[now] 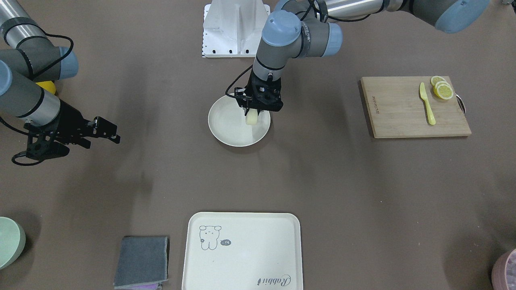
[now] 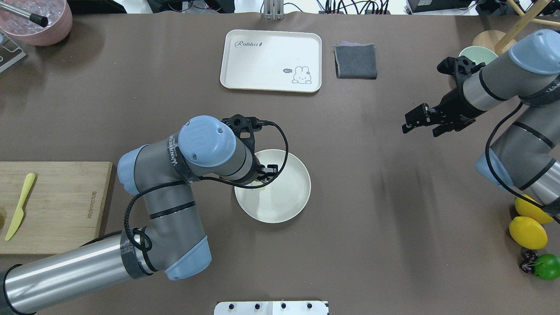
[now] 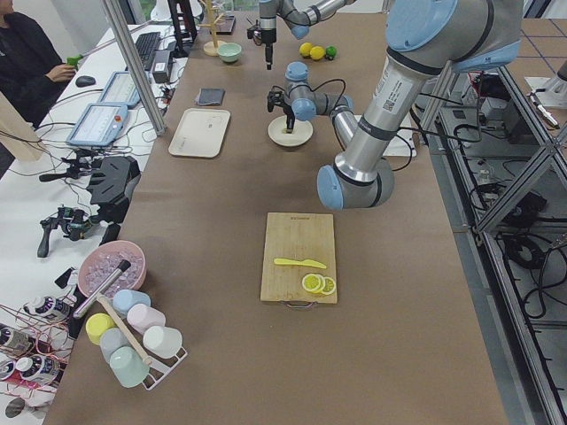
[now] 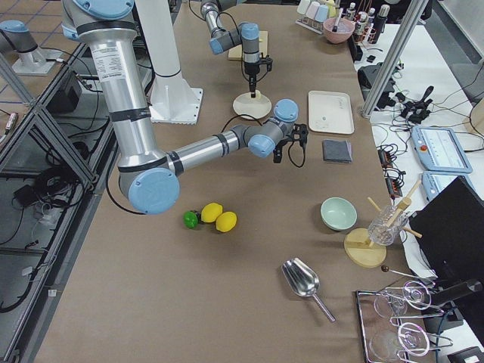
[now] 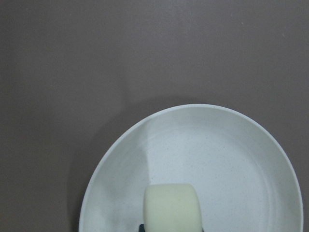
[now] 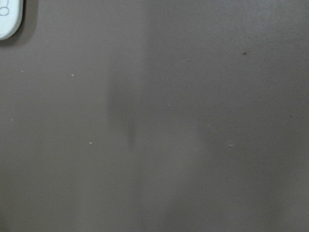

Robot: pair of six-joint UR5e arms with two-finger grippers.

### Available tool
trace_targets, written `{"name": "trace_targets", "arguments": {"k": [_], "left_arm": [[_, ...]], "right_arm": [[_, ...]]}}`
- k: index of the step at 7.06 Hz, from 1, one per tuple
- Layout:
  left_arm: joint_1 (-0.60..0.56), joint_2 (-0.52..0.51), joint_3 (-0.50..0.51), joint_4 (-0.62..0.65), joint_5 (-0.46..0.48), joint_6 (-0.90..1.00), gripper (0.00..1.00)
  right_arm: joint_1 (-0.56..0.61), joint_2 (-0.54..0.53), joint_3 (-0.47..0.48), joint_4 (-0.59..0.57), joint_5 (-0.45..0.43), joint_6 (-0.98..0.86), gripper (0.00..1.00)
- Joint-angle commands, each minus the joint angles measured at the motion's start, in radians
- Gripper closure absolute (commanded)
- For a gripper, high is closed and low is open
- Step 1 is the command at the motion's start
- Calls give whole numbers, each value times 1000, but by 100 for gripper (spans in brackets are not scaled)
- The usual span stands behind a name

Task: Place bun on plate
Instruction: 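Lower the bun onto the plate and open the left gripper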

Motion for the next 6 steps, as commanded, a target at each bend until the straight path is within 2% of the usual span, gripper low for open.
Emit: {"name": "trace_targets", "arguments": {"k": [1, 2, 4, 5, 6], "left_arm": [[27, -48, 63, -5, 61, -16, 62], [42, -52, 70, -5, 64, -28, 61], [44, -60, 88, -5, 69, -28, 57], [44, -62, 87, -5, 69, -28, 47], [44, -65, 79, -5, 69, -28, 23]], "right_arm": [[54, -47, 22, 1, 32, -64, 1], [74, -55, 24, 1, 62, -73, 1], [95, -63, 25, -1, 69, -87, 1], [115, -80, 44, -1, 72, -90, 1], [131, -93, 45, -1, 72, -134, 1]]}}
